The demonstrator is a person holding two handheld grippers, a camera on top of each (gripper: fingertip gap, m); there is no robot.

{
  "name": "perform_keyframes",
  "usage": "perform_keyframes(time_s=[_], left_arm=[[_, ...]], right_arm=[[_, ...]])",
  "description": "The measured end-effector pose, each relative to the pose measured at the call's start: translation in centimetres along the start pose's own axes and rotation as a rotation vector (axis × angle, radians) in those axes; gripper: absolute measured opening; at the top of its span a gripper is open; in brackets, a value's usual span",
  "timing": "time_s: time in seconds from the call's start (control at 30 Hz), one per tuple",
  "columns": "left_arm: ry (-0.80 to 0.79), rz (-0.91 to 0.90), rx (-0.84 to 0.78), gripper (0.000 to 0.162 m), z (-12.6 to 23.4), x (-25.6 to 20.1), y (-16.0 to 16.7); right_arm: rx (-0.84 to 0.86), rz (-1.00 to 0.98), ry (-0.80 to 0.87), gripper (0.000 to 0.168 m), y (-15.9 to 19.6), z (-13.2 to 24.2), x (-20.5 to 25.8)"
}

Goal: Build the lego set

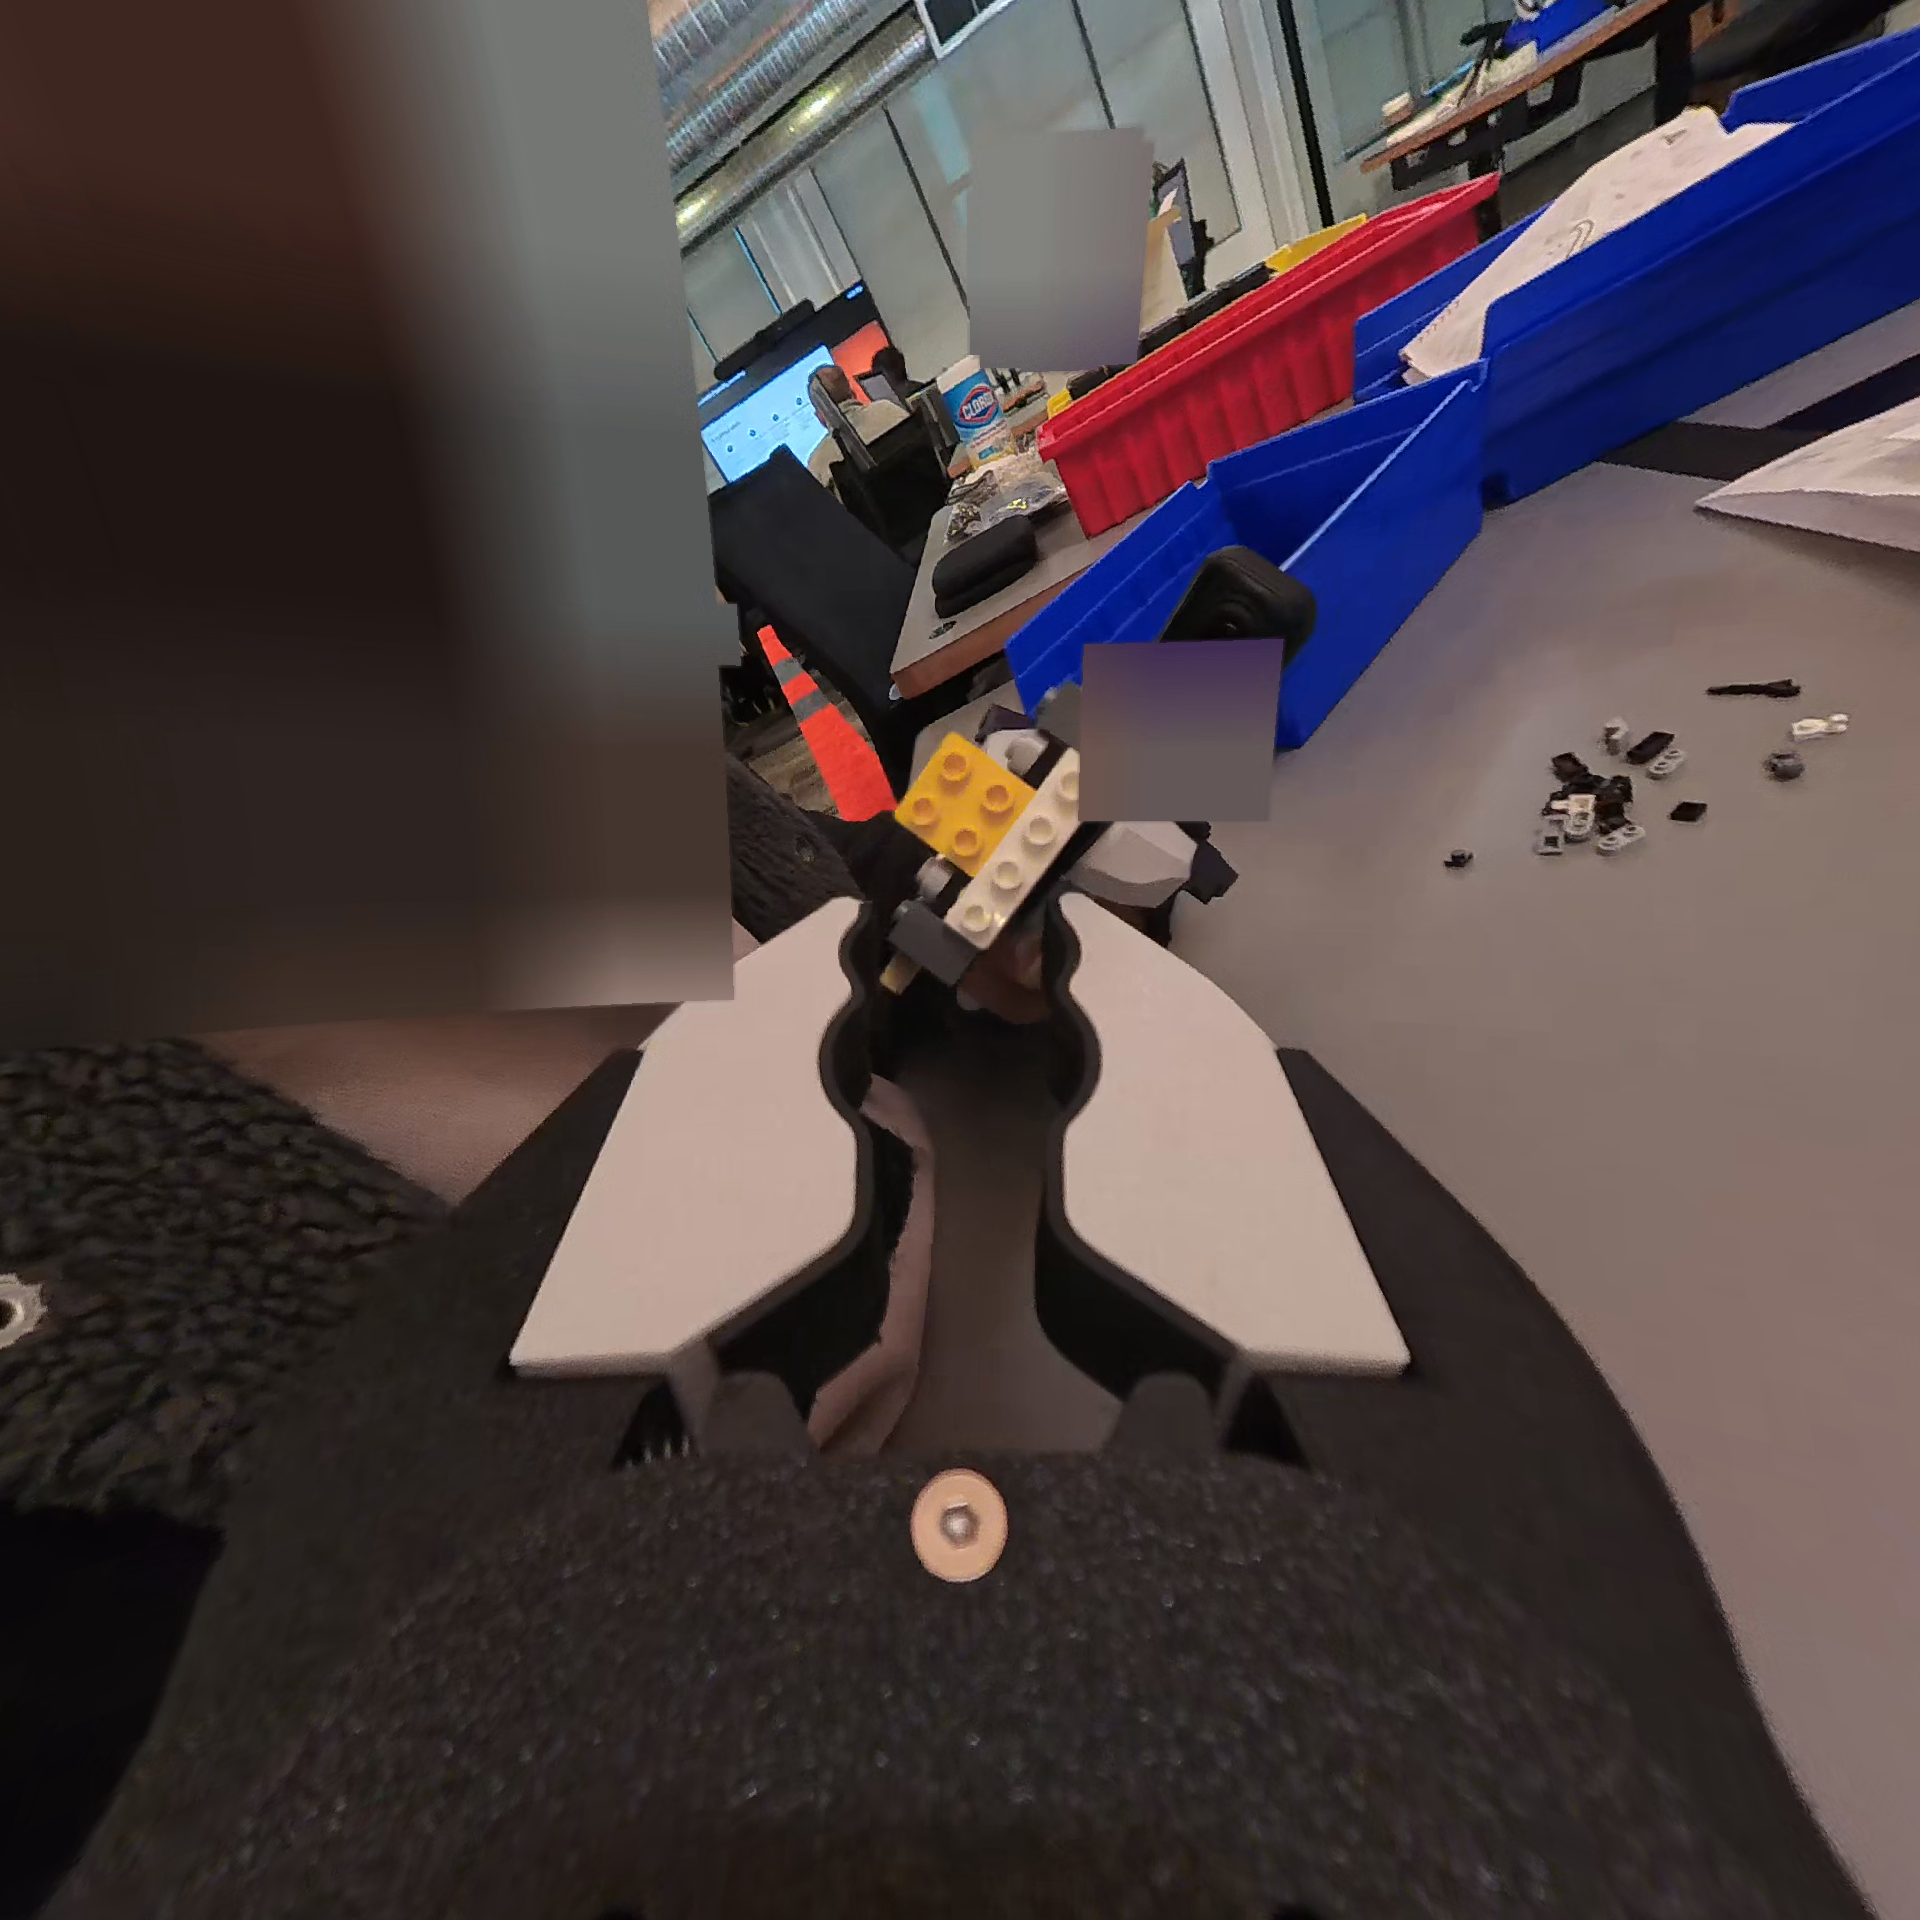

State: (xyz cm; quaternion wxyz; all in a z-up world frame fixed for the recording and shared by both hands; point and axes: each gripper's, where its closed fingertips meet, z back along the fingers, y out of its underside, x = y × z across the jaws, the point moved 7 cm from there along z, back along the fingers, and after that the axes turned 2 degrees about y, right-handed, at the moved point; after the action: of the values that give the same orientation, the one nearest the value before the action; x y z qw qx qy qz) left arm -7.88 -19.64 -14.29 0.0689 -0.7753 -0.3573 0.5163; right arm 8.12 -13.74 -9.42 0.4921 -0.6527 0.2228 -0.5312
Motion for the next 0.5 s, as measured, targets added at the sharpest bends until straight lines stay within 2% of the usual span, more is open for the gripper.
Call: perform_keyframes(time_s=[0.03, 0.23, 0.3, 0.4, 0.5], left_arm=[[-0.02, 0.006, -0.006, 0.018, 0.2, 0.3, 0.0], [-0.241, 0.066, 0.02, 0.017, 1.8, 3.4, 0.1], [-0.286, 0.096, 0.034, 0.017, 1.9, 4.1, 0.3], [-0.344, 0.152, 0.021, 0.017, 2.2, 4.8, 0.4], [-0.372, 0.262, -0.043, 0.017, 2.6, 5.7, 0.1]], right_arm=[[0.003, 0.0, 0.014, 0.029, 0.2, 0.1, -0.3], [0.102, -0.032, 0.237, 0.033, 2.1, 1.0, -4.3], [0.15, 0.003, 0.298, 0.04, 2.7, 1.0, -5.8], [0.248, 0.146, 0.362, 0.047, 2.2, 1.5, -7.0], [0.351, 0.125, 0.348, 0.051, 1.2, 1.6, -7.9]])
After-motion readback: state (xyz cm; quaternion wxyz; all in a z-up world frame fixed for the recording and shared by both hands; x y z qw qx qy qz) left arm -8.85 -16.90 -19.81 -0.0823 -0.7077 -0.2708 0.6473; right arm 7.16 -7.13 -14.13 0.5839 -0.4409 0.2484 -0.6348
